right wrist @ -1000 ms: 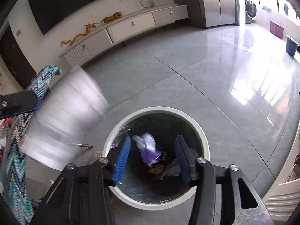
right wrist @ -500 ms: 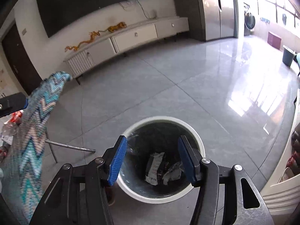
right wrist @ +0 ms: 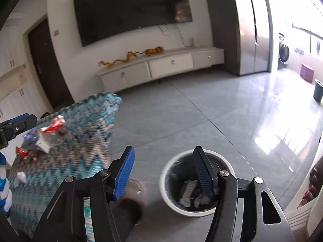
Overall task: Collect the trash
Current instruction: 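Move both grippers back over the blanket toward the remaining trash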
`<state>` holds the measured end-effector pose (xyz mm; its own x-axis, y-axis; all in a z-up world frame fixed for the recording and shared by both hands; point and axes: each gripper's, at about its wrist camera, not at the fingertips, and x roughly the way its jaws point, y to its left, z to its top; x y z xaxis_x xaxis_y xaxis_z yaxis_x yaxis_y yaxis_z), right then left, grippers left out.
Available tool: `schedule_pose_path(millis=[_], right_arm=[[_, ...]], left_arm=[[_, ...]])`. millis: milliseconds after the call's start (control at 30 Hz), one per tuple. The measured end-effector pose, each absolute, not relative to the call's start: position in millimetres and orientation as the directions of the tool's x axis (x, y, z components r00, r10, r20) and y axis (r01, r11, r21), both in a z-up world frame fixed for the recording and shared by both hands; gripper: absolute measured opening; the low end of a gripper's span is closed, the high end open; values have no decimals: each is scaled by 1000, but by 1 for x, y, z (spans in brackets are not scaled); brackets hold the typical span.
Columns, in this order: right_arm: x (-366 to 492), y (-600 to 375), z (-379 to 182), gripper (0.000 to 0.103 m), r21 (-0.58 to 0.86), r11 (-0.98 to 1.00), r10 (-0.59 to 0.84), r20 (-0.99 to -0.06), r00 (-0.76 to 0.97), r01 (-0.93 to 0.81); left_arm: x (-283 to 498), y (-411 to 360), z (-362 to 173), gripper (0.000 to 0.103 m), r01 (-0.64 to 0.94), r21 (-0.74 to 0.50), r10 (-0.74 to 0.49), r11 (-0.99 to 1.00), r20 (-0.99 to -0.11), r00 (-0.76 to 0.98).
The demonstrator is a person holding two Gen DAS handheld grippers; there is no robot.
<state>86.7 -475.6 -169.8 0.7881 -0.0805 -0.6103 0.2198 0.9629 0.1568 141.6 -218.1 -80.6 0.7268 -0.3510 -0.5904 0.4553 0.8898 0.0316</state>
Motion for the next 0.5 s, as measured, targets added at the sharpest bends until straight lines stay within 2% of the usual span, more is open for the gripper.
schedule_pose_path(millis=[167,500], right_arm=[[82,-437,-147,60,144,978,-40,-584,811,151],[84,-353,-110,60,84,996,58,-552,832,-14]], left_arm=[[127,-174,-71,73,399,41,-311,916,-557,770],[105,-64,-73,73,280,-17,-245,960,-538,806]])
